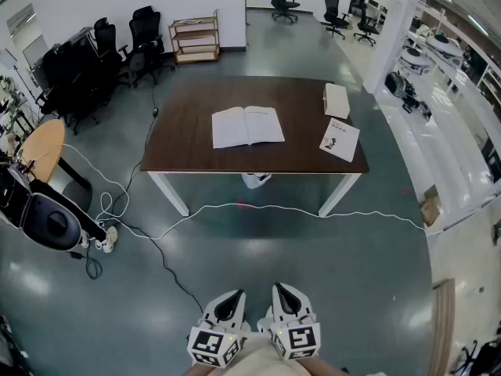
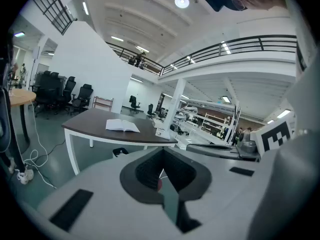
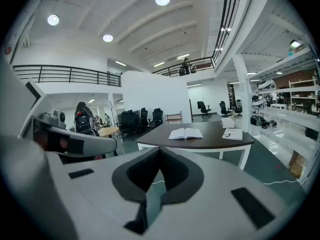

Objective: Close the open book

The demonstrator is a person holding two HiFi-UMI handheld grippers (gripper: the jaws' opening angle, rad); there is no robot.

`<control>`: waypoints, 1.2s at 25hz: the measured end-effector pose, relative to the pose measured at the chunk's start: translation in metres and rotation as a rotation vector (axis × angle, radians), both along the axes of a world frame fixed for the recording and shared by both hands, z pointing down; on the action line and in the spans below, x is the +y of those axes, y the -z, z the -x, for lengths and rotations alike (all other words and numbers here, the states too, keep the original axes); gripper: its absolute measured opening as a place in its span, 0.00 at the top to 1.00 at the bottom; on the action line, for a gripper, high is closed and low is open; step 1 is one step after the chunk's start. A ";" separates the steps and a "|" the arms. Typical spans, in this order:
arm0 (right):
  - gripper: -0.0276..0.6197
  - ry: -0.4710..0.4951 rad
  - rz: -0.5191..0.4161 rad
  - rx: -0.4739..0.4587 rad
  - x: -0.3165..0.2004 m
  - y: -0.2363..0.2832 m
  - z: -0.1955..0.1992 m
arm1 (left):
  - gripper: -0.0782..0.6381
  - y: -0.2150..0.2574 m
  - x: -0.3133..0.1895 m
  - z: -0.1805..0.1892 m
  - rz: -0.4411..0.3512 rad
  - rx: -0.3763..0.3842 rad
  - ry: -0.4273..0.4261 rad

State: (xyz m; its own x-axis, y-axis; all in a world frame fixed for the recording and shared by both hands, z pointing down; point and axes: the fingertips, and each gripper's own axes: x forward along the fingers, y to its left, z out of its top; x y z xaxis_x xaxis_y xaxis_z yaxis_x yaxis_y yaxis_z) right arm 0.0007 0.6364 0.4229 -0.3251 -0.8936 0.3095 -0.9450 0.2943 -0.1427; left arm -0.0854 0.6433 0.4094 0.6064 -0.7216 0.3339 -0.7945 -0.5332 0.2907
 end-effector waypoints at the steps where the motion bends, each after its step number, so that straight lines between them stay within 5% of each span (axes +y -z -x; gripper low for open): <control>1: 0.95 -0.007 -0.003 -0.003 -0.003 0.000 -0.006 | 0.88 0.000 -0.002 -0.003 -0.005 -0.008 -0.006; 19: 0.95 0.063 0.046 -0.085 -0.010 -0.027 -0.056 | 0.88 -0.028 -0.020 -0.054 0.058 -0.026 0.044; 30: 0.95 0.047 0.049 -0.017 -0.140 -0.046 -0.070 | 0.88 -0.045 -0.168 -0.065 0.077 0.016 0.045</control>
